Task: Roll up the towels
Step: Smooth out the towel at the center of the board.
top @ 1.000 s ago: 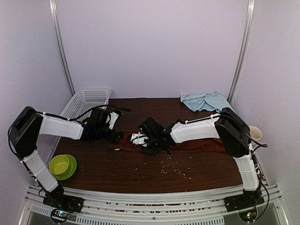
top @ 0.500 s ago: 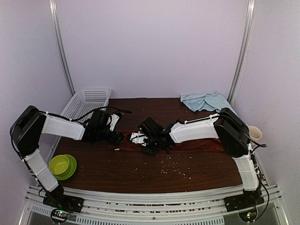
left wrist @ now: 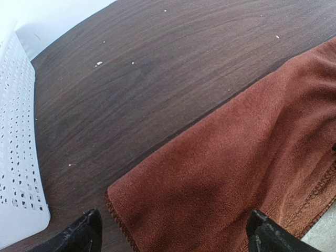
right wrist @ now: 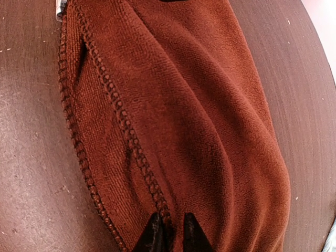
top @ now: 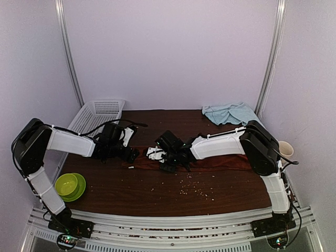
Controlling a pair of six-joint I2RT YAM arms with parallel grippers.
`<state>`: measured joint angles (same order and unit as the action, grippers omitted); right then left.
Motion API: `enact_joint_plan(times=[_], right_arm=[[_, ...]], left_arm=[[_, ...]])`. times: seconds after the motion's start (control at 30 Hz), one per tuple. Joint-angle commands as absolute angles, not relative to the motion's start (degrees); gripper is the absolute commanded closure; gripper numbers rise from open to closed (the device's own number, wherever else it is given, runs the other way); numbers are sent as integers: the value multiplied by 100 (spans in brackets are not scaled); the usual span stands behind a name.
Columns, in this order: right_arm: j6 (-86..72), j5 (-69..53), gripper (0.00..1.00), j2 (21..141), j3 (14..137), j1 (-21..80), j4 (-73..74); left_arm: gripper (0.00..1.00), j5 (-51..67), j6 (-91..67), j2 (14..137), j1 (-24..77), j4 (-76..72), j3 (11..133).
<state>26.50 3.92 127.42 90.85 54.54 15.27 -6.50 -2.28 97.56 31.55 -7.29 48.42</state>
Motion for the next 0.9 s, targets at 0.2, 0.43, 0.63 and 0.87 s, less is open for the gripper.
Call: enact_joint_plan(times=[0.2,0.43,0.63,0.87], right_arm=[[2582,474,81,12615,9271,5371,1537],[2594,456,80,12553,9263,5350,1554],[2610,418,80,12500,9264,5328,1582],[2624,381,79,12429,9270,5304,1612]], left_arm=[[2,-545,-301,9857,3122,-1002,4834],[2,-545,-300,9862,3118,-993,4842],[2,-545,-303,9868,3118,-993,4851],[2,-536,-292,9895,3123,-976,4887]])
